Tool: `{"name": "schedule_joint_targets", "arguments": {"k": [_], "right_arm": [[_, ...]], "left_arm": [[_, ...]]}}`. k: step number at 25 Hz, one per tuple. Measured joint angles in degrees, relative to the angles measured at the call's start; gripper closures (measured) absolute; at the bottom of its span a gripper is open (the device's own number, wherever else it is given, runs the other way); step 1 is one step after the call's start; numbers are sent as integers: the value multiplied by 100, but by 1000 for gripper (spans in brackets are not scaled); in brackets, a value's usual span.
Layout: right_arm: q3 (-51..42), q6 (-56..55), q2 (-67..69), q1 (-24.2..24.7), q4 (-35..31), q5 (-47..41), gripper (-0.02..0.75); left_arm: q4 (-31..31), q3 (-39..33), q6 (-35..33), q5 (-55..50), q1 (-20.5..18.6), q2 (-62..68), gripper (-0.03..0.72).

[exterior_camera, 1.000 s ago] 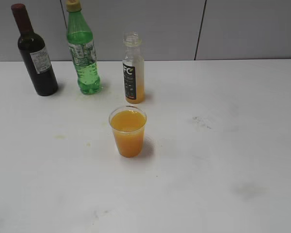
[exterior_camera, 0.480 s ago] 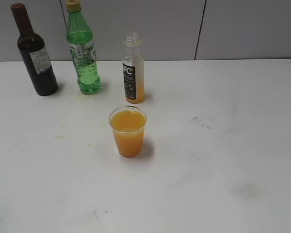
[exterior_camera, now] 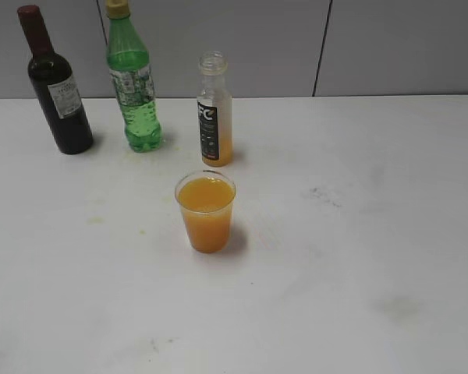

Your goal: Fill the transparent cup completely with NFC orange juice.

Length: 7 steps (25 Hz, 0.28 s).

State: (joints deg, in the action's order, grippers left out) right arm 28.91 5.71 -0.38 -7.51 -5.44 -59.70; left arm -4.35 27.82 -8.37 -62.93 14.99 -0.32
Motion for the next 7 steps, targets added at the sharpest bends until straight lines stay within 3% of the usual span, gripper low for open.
{"name": "schedule_joint_targets", "arguments": {"k": [7], "right_arm": [[0, 0, 0, 0, 0, 0, 237]], "left_arm": [[0, 0, 0, 0, 0, 0, 94]]}}
